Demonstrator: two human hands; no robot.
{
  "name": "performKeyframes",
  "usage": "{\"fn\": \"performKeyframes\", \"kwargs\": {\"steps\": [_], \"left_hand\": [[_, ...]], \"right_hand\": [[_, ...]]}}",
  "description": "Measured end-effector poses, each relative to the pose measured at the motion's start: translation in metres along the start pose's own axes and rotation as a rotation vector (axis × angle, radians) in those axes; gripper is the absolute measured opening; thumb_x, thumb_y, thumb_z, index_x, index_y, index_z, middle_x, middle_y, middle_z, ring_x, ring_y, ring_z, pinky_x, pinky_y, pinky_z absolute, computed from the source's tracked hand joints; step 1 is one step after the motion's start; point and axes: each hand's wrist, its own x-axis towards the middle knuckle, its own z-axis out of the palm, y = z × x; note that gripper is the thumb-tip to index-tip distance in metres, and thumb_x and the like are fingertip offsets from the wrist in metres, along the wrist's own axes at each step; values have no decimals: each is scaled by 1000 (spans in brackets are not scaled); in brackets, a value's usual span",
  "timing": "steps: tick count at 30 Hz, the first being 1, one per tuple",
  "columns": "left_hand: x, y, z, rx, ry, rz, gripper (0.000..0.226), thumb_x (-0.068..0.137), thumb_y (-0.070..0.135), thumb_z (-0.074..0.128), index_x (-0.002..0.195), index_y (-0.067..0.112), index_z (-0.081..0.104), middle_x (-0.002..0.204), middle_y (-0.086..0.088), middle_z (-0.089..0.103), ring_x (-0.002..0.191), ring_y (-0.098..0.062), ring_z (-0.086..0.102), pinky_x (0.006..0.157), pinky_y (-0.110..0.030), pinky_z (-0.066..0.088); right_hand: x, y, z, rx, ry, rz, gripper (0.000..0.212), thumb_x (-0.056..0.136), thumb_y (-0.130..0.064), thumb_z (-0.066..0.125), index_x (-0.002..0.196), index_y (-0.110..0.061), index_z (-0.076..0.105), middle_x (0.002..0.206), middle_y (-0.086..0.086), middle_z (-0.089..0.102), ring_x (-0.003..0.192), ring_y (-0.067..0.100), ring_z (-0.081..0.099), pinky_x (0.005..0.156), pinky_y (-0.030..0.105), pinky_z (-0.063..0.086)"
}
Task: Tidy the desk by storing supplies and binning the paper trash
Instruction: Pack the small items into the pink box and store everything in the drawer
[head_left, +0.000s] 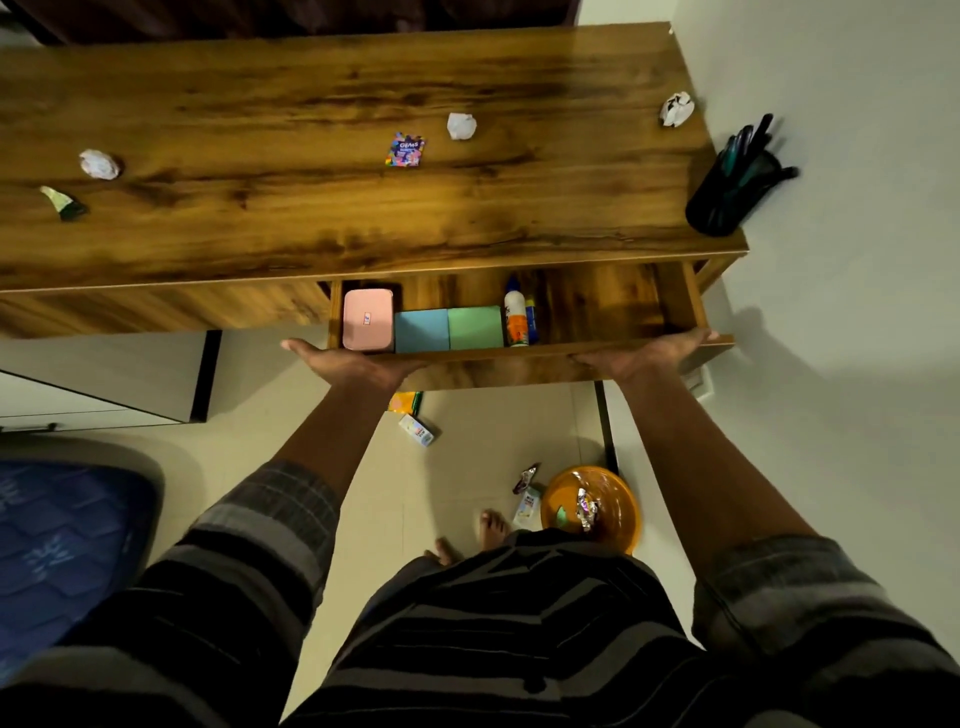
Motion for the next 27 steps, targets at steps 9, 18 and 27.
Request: {"fn": "performKeyframes", "kwargs": {"steps": [9,18,27], "left_hand": [[16,5,32,-88,-45,-12,116,71,100,26,160,26,33,164,-19,32,147,-55,25,109,-83,19],[49,17,42,-167,3,-4,125,63,100,46,161,26,26,167,-22,22,149,-55,23,107,-83,22],[70,28,63,-113,36,-52,131,62,101,46,164,32,4,172,-14,10,155,-47,13,115,-79,8]], "right_hand": [[19,-12,42,45,53,17,94,85,-86,32,161,-35,8,167,13,17,151,49,14,111,80,11],[45,-17,74,45,-16,38,106,76,-88,49,160,-35,11,165,14,23,150,48,17,111,80,11],[75,-18,93,-45,-60,-33,105,82,-84,48,160,-35,0,166,13,16,150,48,17,112,79,16]]}}
